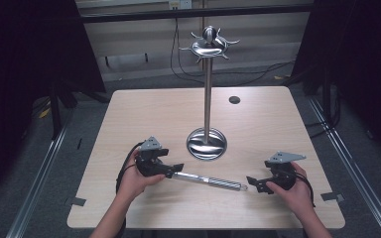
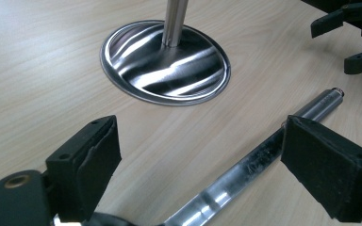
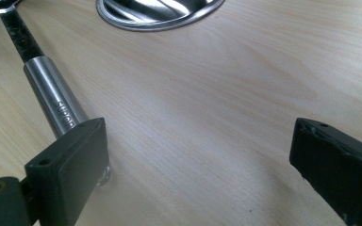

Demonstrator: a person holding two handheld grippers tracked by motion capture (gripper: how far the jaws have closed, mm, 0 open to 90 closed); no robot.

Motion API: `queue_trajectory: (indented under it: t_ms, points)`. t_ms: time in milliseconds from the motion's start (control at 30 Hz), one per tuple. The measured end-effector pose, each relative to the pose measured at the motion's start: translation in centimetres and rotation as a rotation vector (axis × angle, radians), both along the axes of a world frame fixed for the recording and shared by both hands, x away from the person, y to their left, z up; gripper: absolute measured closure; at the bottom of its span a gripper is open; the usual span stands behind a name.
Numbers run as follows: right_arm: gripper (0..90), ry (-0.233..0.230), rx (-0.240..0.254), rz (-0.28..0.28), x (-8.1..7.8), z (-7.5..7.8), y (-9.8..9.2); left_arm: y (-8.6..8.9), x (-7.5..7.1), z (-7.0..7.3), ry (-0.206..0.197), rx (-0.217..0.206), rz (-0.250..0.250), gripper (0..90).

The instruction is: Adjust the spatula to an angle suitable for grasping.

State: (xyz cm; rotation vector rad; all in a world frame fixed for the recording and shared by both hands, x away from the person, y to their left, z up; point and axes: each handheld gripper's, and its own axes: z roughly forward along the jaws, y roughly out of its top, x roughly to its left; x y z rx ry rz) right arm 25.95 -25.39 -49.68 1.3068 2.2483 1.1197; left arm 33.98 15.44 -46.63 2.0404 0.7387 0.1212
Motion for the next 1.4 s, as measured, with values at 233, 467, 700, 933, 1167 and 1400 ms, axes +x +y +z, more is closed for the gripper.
queue_trajectory:
  t_ms: [233,467,700,933,1167,1400]
  points:
    - [5.9,-0.002,0.009,0.005,-0.4,0.1,0.0,0.0,0.1,-0.1,0.006,-0.039,0.0,9.0]
    - [11.5,-0.016,0.022,0.02,-0.9,0.2,0.2,0.0,0.1,0.1,-0.016,-0.038,-0.002,7.8]
    - [31.7,-0.016,0.052,0.059,-1.7,0.6,0.4,-0.3,0.2,0.2,-0.007,-0.065,-0.022,5.6]
    - [65.2,-0.014,0.045,0.124,-2.2,0.8,0.8,-0.7,0.3,0.1,-0.005,-0.076,-0.033,5.3]
    - [87.9,0.007,0.061,0.178,-2.1,0.8,1.4,-0.7,0.3,0.1,-0.007,-0.061,-0.035,6.6]
    - [90.0,0.047,0.063,0.248,-2.0,0.4,2.6,-0.4,0.3,0.1,-0.008,-0.055,-0.037,7.7]
